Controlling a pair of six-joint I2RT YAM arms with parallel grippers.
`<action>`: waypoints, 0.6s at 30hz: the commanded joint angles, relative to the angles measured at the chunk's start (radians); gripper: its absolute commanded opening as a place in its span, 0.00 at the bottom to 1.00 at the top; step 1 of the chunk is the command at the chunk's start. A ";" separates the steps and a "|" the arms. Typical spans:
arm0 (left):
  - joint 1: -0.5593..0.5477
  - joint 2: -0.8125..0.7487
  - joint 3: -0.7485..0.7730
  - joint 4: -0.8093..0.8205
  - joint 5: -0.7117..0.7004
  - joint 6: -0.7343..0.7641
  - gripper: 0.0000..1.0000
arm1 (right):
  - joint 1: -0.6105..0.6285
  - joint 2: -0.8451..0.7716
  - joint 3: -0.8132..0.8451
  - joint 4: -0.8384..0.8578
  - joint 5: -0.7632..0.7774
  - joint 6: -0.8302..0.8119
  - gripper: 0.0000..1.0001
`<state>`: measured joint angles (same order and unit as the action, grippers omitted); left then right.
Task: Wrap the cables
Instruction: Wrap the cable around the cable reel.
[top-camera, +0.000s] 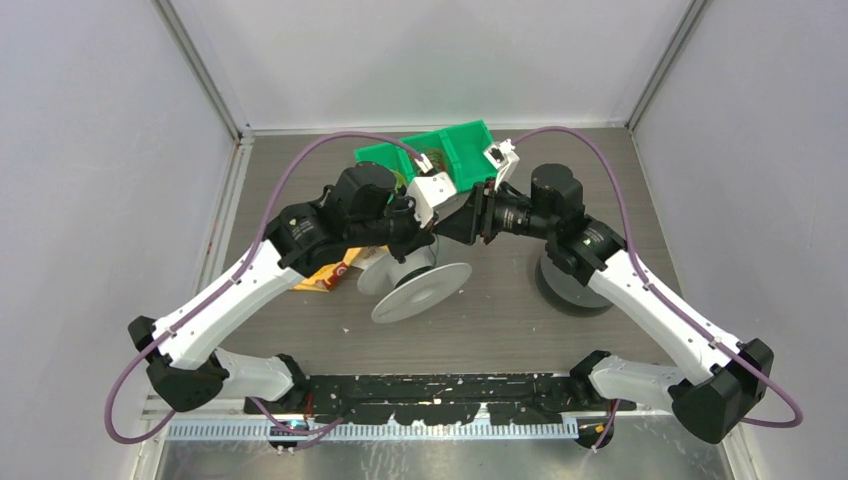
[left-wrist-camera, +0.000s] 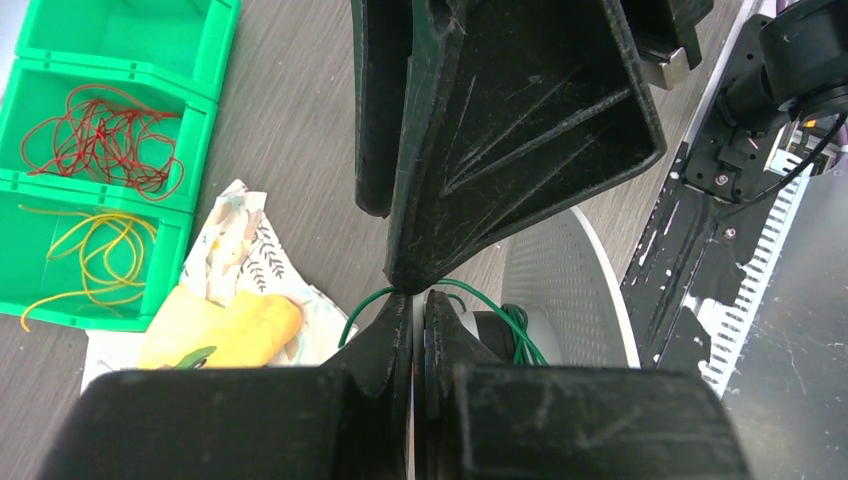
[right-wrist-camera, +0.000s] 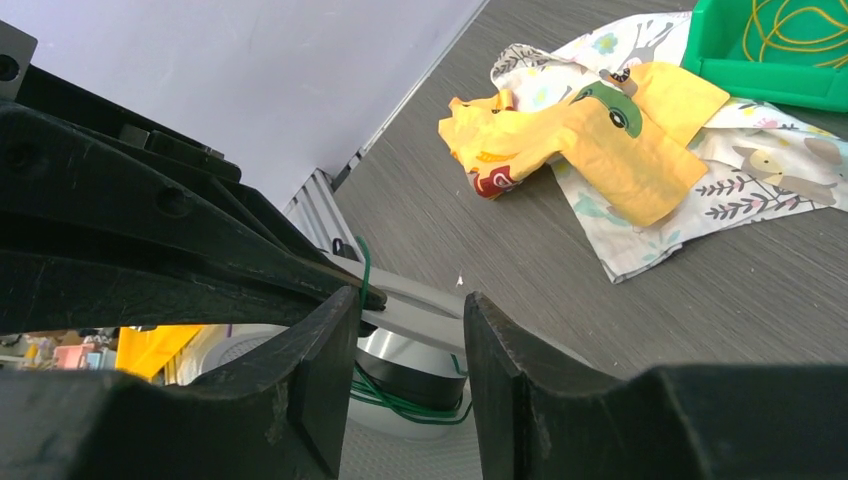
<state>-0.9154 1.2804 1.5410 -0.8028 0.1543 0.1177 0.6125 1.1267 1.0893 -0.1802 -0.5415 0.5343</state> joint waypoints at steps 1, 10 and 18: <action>0.001 -0.010 0.025 0.058 0.036 0.013 0.00 | 0.011 -0.002 0.047 0.030 -0.009 -0.010 0.46; 0.002 -0.001 0.026 0.042 0.017 0.031 0.00 | 0.011 -0.104 0.023 -0.031 0.048 -0.021 0.49; 0.003 0.003 0.033 0.062 0.022 0.030 0.00 | 0.044 -0.094 -0.010 -0.034 0.015 -0.012 0.45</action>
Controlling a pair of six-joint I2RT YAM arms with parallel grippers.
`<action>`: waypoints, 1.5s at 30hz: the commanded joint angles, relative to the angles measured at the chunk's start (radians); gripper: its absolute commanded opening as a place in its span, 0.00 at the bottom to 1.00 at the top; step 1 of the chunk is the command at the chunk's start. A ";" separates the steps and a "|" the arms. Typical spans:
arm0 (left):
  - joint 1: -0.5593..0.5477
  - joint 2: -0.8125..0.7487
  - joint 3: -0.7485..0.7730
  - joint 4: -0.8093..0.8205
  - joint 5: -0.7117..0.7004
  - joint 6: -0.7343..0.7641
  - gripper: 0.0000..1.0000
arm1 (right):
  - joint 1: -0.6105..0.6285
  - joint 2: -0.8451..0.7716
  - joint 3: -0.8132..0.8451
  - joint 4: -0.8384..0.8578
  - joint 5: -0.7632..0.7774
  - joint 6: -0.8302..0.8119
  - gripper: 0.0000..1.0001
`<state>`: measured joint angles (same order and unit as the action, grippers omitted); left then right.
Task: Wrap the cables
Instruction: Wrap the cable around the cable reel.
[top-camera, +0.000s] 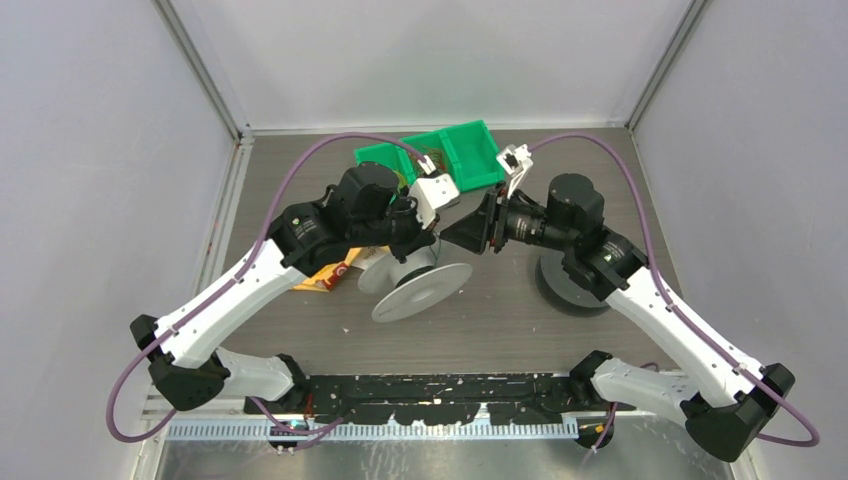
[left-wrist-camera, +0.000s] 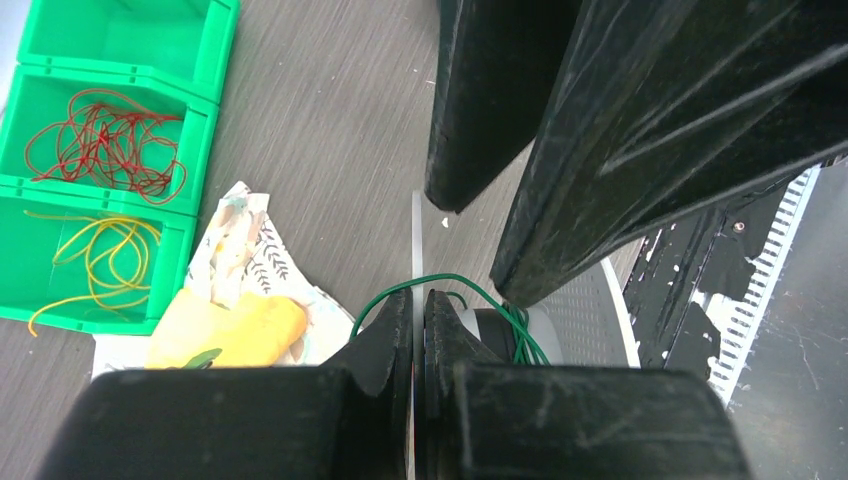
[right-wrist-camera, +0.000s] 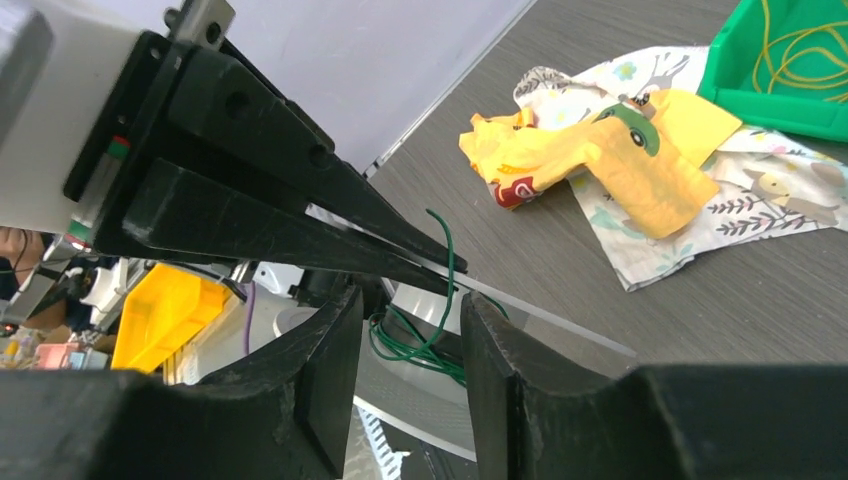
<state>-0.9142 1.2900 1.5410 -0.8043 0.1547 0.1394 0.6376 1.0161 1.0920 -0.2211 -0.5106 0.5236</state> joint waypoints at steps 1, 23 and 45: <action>0.001 -0.004 0.035 0.063 0.023 0.009 0.00 | 0.023 0.023 -0.014 0.008 -0.019 -0.002 0.45; 0.014 -0.039 0.044 0.044 0.055 0.020 0.00 | -0.014 -0.054 -0.119 -0.042 0.318 0.001 0.01; 0.205 -0.104 0.011 0.294 0.202 -0.283 0.00 | -0.104 -0.032 -0.363 0.127 0.312 0.202 0.01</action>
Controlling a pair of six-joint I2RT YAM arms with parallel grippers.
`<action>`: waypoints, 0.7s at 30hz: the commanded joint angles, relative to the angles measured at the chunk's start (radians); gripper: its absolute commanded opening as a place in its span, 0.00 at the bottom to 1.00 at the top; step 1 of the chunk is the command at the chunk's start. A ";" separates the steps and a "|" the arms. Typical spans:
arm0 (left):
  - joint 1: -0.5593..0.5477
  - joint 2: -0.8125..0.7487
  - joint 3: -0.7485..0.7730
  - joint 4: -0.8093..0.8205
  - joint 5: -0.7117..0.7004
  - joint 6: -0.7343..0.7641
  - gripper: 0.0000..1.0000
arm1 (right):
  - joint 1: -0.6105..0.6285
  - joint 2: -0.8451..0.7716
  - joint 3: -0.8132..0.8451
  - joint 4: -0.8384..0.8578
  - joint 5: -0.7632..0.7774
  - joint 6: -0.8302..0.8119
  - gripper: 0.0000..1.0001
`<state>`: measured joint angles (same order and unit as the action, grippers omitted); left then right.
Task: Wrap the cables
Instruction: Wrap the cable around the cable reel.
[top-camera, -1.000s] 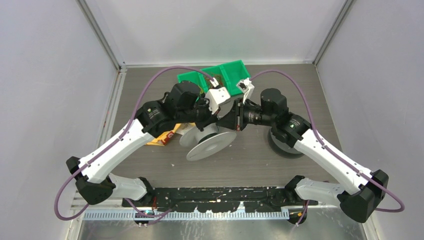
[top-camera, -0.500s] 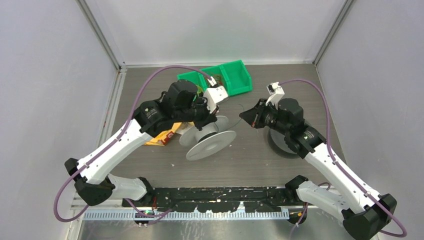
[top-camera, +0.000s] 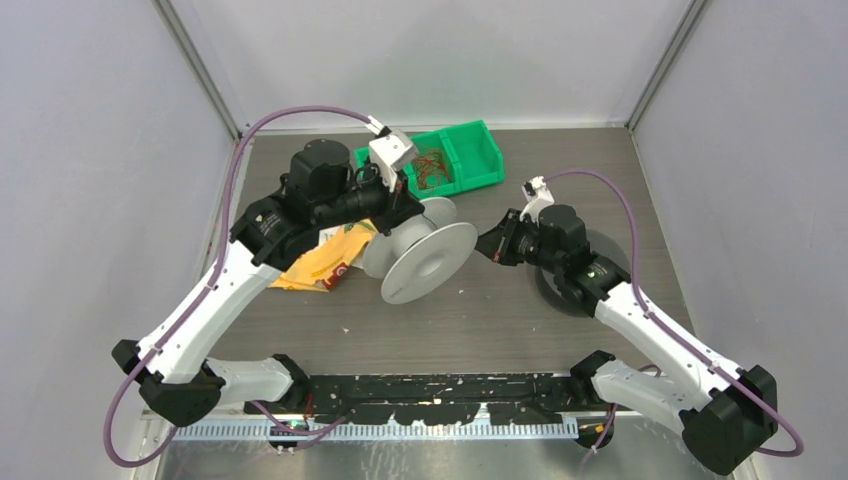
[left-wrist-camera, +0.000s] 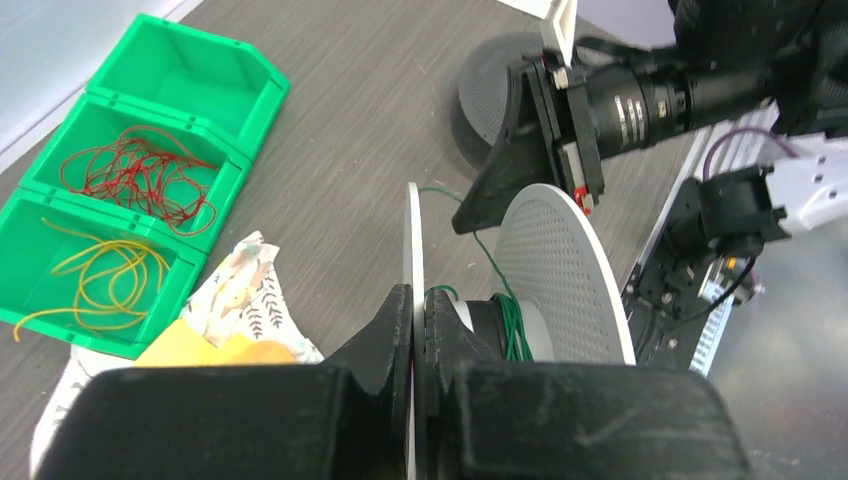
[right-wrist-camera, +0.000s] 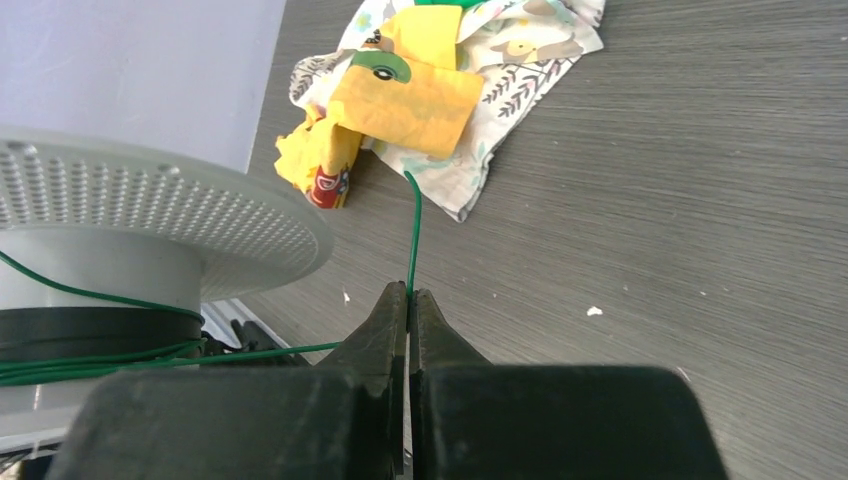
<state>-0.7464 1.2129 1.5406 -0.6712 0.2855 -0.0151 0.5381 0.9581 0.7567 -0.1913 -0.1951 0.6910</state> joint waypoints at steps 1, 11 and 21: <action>0.044 -0.021 -0.001 0.175 0.066 -0.150 0.00 | -0.005 0.033 -0.035 0.111 -0.011 0.042 0.01; 0.103 -0.023 -0.289 0.558 -0.171 -0.571 0.00 | -0.004 0.051 -0.145 0.258 -0.028 0.109 0.01; 0.108 0.012 -0.334 0.459 -0.523 -0.851 0.00 | -0.001 0.033 -0.162 0.264 -0.033 0.126 0.01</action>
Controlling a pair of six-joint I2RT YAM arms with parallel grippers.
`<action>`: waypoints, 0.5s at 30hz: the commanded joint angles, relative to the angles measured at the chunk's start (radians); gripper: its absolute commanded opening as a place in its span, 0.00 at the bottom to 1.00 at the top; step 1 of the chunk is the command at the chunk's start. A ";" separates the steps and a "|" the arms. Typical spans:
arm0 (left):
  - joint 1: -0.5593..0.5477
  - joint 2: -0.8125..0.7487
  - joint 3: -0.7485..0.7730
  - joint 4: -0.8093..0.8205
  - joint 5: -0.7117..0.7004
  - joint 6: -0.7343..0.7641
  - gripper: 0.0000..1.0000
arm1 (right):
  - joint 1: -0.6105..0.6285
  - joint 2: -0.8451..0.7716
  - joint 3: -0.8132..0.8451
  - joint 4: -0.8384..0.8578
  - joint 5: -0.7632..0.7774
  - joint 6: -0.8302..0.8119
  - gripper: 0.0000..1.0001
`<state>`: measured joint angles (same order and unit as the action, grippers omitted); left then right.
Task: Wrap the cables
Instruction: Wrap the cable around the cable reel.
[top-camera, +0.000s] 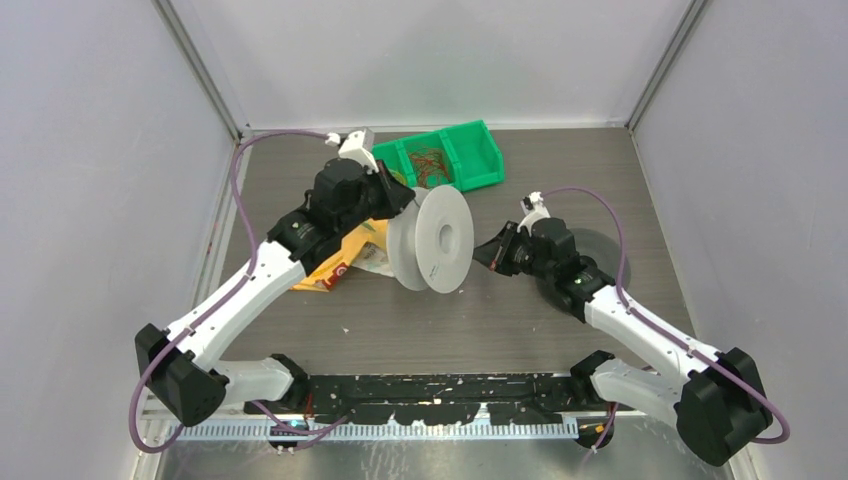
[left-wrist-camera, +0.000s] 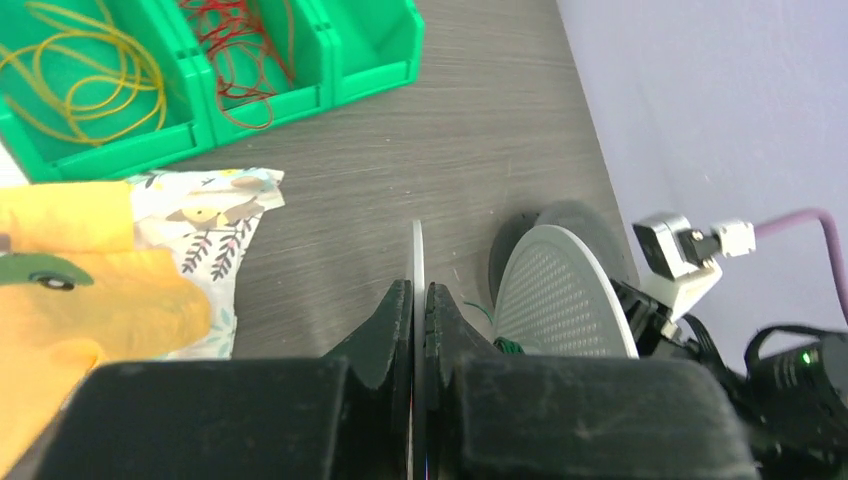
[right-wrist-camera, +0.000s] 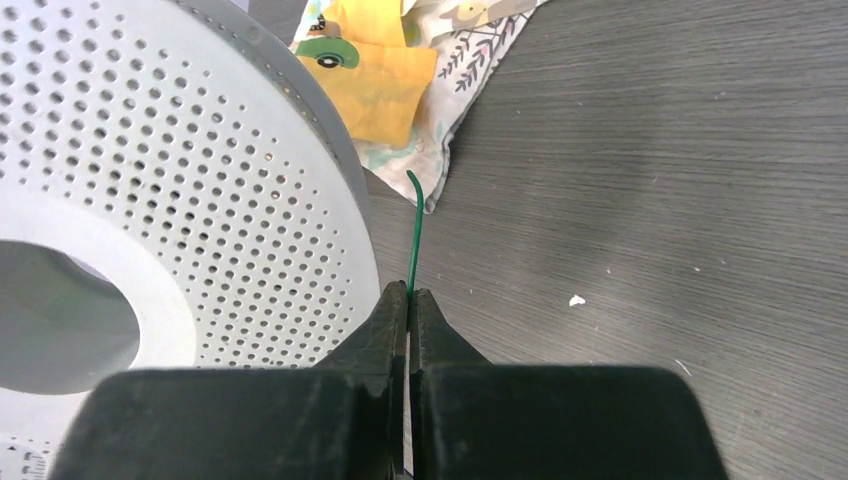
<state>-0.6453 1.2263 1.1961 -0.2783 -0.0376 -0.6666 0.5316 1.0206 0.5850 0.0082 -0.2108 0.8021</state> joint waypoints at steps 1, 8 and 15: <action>0.007 0.004 0.015 0.022 -0.242 -0.244 0.00 | 0.006 -0.028 0.011 0.062 -0.016 0.013 0.01; 0.007 0.142 0.197 -0.354 -0.317 -0.496 0.00 | 0.051 -0.003 0.018 0.111 0.000 0.015 0.01; 0.007 0.321 0.422 -0.832 -0.321 -0.853 0.00 | 0.117 0.049 0.039 0.152 0.042 0.009 0.01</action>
<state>-0.6434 1.4658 1.5078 -0.8539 -0.2897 -1.2102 0.5911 1.0626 0.5846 0.0139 -0.1024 0.8028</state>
